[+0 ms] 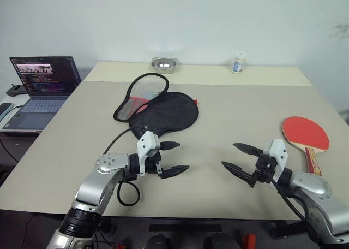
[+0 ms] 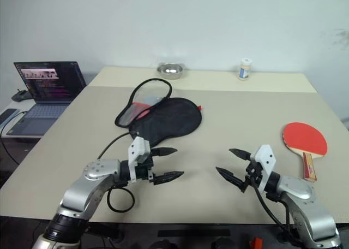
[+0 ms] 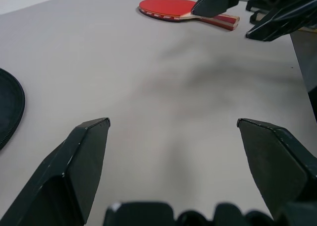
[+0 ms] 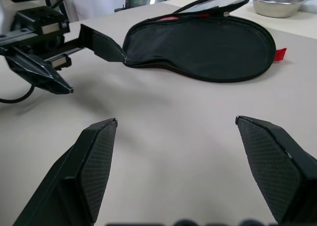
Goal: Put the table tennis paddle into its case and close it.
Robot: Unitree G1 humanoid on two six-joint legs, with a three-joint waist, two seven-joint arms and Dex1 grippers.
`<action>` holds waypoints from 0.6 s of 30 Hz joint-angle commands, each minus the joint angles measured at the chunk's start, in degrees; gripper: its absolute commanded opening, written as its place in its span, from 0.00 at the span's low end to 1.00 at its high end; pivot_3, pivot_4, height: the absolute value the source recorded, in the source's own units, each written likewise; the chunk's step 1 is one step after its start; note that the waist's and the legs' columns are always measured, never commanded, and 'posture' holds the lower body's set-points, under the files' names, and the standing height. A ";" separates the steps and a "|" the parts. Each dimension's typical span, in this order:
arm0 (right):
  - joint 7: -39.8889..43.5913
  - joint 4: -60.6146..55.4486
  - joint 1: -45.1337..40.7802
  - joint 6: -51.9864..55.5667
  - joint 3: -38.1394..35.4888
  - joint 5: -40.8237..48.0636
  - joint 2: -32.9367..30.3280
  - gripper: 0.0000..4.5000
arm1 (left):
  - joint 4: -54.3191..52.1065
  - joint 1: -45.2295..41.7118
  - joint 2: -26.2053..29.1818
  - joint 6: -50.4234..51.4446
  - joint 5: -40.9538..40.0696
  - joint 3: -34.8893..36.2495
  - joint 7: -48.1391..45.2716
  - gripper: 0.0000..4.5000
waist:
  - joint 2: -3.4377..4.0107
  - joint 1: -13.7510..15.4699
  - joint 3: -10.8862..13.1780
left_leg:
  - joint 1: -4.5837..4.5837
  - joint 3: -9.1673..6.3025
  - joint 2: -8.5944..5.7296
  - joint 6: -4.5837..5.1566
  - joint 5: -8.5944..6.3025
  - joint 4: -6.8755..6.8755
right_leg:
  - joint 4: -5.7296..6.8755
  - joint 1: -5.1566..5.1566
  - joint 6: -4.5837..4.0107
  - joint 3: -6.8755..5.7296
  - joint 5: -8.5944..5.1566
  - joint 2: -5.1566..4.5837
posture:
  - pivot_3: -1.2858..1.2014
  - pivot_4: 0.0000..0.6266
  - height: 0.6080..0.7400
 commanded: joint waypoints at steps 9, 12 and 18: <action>-1.47 -4.76 -2.54 8.28 -4.69 7.01 -4.58 0.93 | 7.57 -7.42 -2.98 -5.42 1.18 0.74 -0.69 1.00 | -0.04 -0.05 0.03 | 0.01 0.01 0.01 0.00 0.00 0.01 | 0.03 0.00 -0.02 0.00 0.02 0.04 | 0.52 0.24 1.00; -2.01 -6.25 -4.25 13.53 -5.48 11.85 -5.63 0.93 | 12.56 -10.97 -2.23 -6.57 1.53 2.49 -0.81 1.00 | -0.08 -0.03 0.05 | 0.01 -0.02 0.02 0.00 0.01 0.01 | 0.03 0.00 -0.02 -0.02 0.02 0.06 | 0.52 0.24 1.00; -5.42 -10.57 -8.35 19.36 -3.88 15.81 -5.94 0.93 | 21.36 -15.01 1.11 -9.72 2.96 4.12 -3.52 1.00 | -0.20 -0.08 0.12 | -0.02 -0.04 0.03 0.00 0.00 -0.01 | 0.00 -0.02 -0.02 -0.04 0.01 0.07 | 0.52 0.24 1.00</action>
